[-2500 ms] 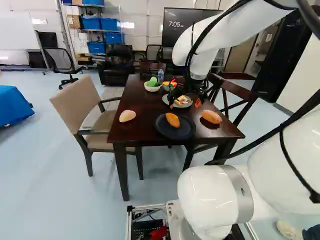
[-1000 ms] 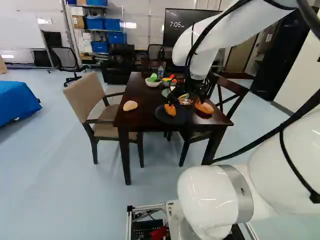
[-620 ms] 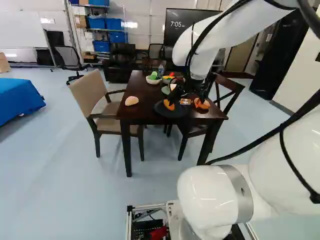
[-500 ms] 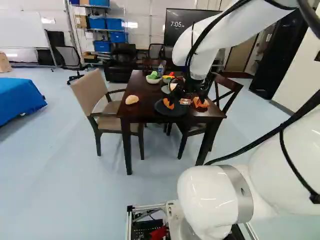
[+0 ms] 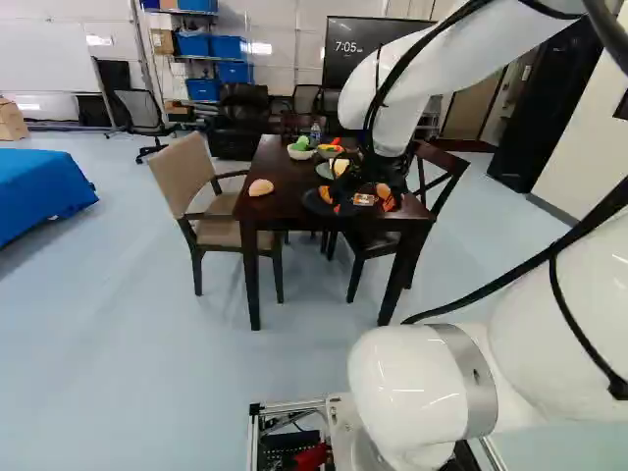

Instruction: Move the croissant to the empty plate

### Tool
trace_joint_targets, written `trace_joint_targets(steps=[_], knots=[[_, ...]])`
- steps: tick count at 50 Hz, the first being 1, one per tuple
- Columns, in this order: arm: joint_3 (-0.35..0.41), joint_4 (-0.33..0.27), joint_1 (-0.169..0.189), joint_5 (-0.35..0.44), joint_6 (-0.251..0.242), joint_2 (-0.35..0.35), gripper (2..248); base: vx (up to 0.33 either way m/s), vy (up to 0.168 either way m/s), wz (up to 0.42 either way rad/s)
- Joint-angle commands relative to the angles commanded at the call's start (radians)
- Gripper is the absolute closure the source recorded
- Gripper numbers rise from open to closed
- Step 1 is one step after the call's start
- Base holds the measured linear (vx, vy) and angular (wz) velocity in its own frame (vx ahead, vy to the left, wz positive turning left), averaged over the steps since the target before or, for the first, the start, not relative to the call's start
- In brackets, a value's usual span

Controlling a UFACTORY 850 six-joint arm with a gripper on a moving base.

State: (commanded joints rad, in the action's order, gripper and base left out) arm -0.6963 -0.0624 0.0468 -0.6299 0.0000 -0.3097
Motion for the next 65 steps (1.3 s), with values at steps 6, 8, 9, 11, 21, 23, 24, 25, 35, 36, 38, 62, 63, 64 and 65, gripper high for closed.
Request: trace_joint_targets(steps=[6, 8, 9, 11, 21, 23, 24, 25, 35, 36, 38, 62, 63, 64, 65], knots=[[0.000, 0.000, 0.000, 0.000, 0.000, 0.000, 3, -0.063, 0.003, 0.010], [0.000, 0.000, 0.000, 0.000, 0.000, 0.000, 3, 0.000, 0.000, 0.000], [0.000, 0.000, 0.000, 0.000, 0.000, 0.000, 3, 0.000, 0.000, 0.000], [0.000, 0.000, 0.000, 0.000, 0.000, 0.000, 3, 0.000, 0.000, 0.000], [0.000, 0.000, 0.000, 0.000, 0.000, 0.000, 3, 0.000, 0.000, 0.000], [0.000, 0.000, 0.000, 0.000, 0.000, 0.000, 3, 0.000, 0.000, 0.000], [0.000, 0.000, 0.000, 0.001, 0.000, 0.000, 3, 0.000, 0.000, 0.000], [0.000, 0.000, 0.000, 0.001, 0.000, 0.000, 3, 0.000, 0.000, 0.000], [0.005, 0.000, 0.000, 0.012, 0.000, 0.000, 3, 0.000, 0.000, 0.000], [0.005, 0.001, 0.000, 0.013, 0.000, 0.000, 3, 0.000, 0.000, 0.000], [0.007, 0.001, -0.001, 0.017, 0.000, 0.000, 3, 0.000, 0.000, 0.000], [0.039, 0.004, -0.003, 0.096, 0.000, 0.002, 3, 0.000, 0.000, 0.000], [0.041, 0.004, -0.003, 0.100, 0.000, 0.002, 3, 0.000, 0.000, 0.000], [0.043, 0.004, -0.003, 0.105, 0.000, 0.002, 3, 0.000, 0.000, 0.000], [0.045, 0.005, -0.003, 0.110, 0.000, 0.002, 3, 0.000, 0.000, 0.000]])
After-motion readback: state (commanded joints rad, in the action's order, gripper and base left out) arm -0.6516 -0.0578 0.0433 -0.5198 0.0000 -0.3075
